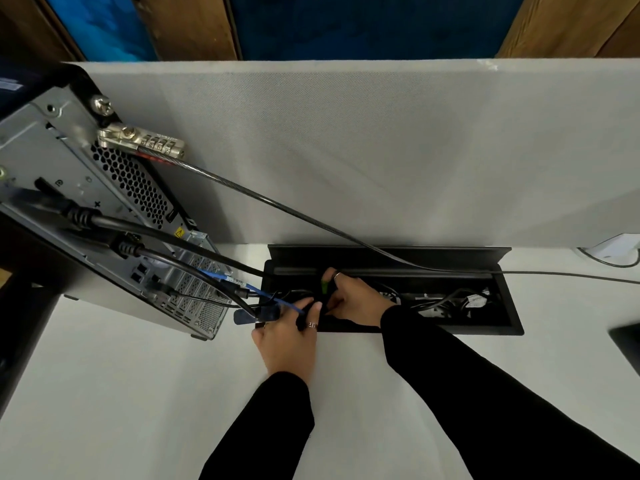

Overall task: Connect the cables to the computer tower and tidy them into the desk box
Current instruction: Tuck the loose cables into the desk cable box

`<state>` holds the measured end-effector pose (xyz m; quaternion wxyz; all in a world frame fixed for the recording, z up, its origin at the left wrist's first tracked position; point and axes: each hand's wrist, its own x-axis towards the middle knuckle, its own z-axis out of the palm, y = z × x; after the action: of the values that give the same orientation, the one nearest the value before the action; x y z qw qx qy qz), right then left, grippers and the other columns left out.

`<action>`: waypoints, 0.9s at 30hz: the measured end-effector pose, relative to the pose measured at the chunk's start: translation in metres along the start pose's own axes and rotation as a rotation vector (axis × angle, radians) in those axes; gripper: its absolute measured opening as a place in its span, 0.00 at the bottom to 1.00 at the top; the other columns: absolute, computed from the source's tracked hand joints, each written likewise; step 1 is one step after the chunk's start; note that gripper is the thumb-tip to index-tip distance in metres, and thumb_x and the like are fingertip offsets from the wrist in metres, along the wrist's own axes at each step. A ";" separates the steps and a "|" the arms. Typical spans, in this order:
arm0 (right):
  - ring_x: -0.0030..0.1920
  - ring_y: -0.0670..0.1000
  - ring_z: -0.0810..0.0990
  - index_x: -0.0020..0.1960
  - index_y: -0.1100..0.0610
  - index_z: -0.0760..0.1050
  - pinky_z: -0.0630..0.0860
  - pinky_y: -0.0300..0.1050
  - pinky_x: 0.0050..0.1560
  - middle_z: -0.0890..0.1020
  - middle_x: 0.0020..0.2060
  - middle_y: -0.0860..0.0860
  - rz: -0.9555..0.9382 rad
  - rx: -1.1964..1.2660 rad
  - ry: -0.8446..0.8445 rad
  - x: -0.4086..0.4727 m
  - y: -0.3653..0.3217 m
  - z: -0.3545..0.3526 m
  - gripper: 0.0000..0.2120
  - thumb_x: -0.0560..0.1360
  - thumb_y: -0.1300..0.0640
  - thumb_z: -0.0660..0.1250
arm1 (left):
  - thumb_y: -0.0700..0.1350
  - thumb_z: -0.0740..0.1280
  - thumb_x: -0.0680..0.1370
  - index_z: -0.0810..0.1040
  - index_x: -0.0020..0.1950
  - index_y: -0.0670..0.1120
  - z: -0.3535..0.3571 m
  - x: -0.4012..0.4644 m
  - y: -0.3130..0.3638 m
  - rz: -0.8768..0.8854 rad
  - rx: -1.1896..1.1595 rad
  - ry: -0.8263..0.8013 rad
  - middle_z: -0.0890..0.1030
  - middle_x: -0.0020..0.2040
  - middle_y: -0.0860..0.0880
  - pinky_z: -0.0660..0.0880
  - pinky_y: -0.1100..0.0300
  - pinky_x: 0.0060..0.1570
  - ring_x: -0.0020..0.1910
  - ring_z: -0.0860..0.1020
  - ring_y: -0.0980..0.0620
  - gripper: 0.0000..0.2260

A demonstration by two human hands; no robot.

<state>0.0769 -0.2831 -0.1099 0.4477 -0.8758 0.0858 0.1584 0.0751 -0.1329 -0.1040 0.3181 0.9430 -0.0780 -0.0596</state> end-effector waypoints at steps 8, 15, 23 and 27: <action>0.40 0.44 0.80 0.52 0.50 0.67 0.74 0.38 0.47 0.83 0.38 0.50 -0.036 0.098 -0.050 -0.008 0.004 -0.010 0.14 0.73 0.63 0.67 | 0.59 0.64 0.75 0.80 0.55 0.55 0.006 0.004 0.028 -0.301 -0.049 0.004 0.80 0.55 0.49 0.58 0.52 0.58 0.58 0.74 0.48 0.14; 0.35 0.39 0.80 0.43 0.48 0.68 0.75 0.33 0.44 0.81 0.31 0.45 -0.013 0.259 0.153 -0.018 0.006 0.004 0.16 0.70 0.64 0.72 | 0.58 0.65 0.75 0.81 0.52 0.52 0.006 0.004 0.025 -0.270 -0.014 0.006 0.80 0.51 0.48 0.58 0.52 0.56 0.53 0.74 0.46 0.13; 0.41 0.41 0.80 0.48 0.46 0.70 0.74 0.32 0.46 0.83 0.40 0.49 -0.005 0.213 0.016 -0.039 -0.002 -0.017 0.08 0.75 0.57 0.66 | 0.59 0.62 0.76 0.80 0.53 0.53 0.001 0.002 0.019 -0.168 0.087 -0.040 0.76 0.43 0.51 0.56 0.56 0.50 0.49 0.74 0.49 0.14; 0.34 0.35 0.78 0.47 0.51 0.73 0.72 0.29 0.40 0.82 0.38 0.46 0.014 0.129 0.356 -0.064 0.012 -0.033 0.05 0.76 0.61 0.65 | 0.50 0.69 0.74 0.78 0.50 0.51 0.001 -0.007 0.003 -0.055 -0.122 0.007 0.73 0.41 0.54 0.58 0.57 0.48 0.44 0.71 0.52 0.07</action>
<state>0.0206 -0.3160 -0.0781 0.4796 -0.8589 0.1796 -0.0018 0.0679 -0.1346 -0.1027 0.3735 0.9238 -0.0471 -0.0697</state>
